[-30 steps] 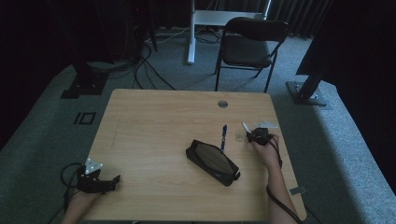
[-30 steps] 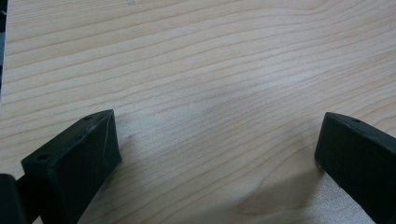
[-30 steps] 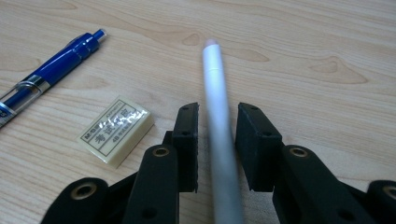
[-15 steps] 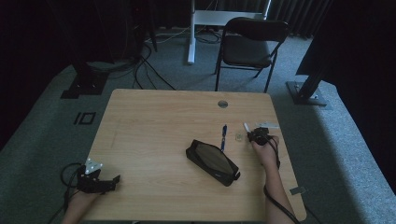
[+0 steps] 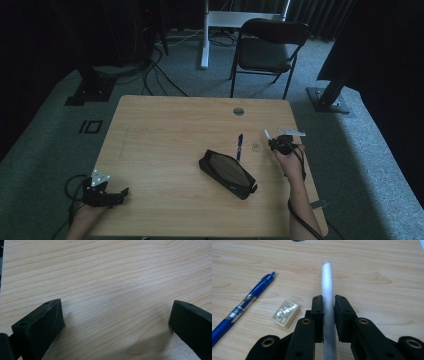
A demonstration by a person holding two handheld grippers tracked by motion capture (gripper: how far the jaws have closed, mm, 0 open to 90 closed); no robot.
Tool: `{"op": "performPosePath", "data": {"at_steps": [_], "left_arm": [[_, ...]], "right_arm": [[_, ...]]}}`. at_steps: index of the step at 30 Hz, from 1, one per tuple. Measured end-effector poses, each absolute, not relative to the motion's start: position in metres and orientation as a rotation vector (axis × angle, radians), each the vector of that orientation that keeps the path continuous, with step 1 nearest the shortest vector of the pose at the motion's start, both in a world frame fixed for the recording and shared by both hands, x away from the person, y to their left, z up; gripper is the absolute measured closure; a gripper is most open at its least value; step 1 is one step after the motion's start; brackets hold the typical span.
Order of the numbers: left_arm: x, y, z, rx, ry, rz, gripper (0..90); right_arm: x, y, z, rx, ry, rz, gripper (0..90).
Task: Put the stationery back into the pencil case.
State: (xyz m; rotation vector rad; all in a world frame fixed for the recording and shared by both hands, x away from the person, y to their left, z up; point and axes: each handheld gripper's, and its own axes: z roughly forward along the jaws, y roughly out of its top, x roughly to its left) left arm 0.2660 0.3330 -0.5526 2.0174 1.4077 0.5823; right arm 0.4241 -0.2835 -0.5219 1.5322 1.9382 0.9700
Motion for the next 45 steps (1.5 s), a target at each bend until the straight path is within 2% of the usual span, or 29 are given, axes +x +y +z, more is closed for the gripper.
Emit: {"op": "performPosePath", "data": {"at_steps": [24,45], "left_arm": [[0.266,0.333,-0.553,2.018,1.408,0.582,0.0],[0.266,0.333,-0.553,2.018,1.408,0.582,0.0]], "right_arm": [[0.407,-0.263,-0.49,1.412,2.019,1.105,78.4],[0.383,-0.226,-0.458,1.244,2.109,1.268,78.4]]}}
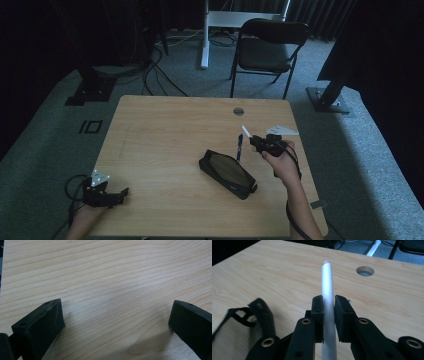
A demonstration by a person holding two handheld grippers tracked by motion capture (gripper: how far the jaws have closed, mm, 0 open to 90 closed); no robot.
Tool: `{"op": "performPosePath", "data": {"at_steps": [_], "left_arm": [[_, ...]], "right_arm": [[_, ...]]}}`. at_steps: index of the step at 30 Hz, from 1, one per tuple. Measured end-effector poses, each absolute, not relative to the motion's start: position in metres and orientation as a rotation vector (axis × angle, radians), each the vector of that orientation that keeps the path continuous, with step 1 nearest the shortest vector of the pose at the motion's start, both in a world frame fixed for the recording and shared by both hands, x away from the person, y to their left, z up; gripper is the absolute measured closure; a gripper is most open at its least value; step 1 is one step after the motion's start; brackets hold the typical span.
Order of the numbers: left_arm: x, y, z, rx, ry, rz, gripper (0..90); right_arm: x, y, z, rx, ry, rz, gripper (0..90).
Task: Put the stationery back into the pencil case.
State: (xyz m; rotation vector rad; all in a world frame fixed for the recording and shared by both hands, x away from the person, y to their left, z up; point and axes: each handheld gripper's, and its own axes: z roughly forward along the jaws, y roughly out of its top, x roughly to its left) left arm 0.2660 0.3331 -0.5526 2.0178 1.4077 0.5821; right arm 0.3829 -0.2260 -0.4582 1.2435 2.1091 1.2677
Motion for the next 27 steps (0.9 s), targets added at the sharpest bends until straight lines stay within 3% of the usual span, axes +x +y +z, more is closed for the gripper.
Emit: {"op": "performPosePath", "data": {"at_steps": [27], "left_arm": [[0.266,0.333,-0.553,2.015,1.409,0.583,0.0]], "right_arm": [[0.339,-0.178,-0.434,0.99,2.292,1.32,78.3]]}}
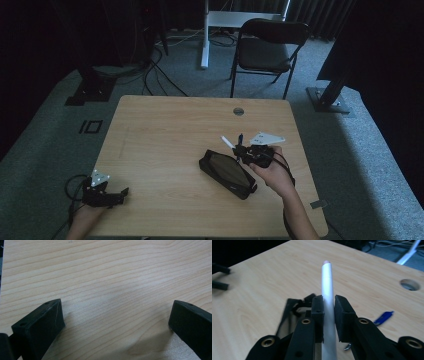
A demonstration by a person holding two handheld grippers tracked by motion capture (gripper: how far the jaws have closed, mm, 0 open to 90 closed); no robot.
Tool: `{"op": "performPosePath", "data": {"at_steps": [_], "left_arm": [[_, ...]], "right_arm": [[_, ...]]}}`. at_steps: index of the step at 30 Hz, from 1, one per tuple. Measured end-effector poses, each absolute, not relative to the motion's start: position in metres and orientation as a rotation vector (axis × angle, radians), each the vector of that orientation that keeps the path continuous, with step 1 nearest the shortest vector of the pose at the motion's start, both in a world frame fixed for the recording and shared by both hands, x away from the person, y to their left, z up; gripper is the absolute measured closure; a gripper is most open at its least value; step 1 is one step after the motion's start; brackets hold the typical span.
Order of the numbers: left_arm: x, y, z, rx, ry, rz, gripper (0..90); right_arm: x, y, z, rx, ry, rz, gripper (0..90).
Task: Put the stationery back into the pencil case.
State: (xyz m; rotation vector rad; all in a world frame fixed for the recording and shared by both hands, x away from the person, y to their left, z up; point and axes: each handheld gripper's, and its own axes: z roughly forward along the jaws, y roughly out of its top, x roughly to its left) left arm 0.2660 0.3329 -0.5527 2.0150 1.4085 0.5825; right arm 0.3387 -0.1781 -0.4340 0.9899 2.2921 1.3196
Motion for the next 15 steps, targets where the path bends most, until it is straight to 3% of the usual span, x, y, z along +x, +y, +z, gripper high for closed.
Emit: {"op": "performPosePath", "data": {"at_steps": [15], "left_arm": [[0.266,0.333,-0.553,2.017,1.408,0.582,0.0]], "right_arm": [[0.325,-0.16,-0.444,0.872,2.412,1.256,78.4]]}}
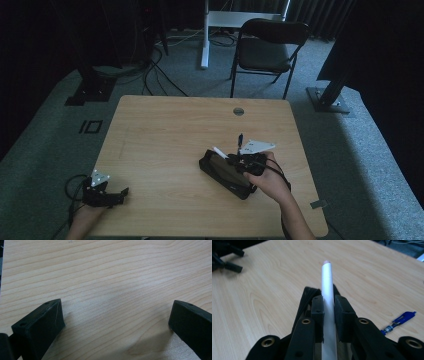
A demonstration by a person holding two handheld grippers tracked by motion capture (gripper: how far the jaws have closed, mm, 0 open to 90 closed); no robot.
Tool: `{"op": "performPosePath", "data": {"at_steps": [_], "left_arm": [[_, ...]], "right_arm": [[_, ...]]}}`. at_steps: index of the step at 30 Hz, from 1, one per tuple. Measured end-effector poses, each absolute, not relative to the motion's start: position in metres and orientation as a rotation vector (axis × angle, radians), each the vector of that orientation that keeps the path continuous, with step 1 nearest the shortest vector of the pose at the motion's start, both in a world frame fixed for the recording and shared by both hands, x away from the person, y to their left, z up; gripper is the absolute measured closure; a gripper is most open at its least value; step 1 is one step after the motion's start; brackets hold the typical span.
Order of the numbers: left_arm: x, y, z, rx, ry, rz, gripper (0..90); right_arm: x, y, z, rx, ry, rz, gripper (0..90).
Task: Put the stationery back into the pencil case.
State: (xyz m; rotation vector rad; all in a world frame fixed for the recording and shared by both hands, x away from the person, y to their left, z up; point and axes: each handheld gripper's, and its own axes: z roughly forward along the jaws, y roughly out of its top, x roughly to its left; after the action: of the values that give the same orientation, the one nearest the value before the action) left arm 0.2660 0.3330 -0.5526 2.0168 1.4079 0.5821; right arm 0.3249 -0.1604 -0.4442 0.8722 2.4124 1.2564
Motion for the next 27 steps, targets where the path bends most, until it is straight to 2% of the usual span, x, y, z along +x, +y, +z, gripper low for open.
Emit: {"op": "performPosePath", "data": {"at_steps": [27], "left_arm": [[0.266,0.333,-0.553,2.018,1.408,0.582,0.0]], "right_arm": [[0.335,-0.144,-0.469,0.85,2.547,1.062,78.4]]}}
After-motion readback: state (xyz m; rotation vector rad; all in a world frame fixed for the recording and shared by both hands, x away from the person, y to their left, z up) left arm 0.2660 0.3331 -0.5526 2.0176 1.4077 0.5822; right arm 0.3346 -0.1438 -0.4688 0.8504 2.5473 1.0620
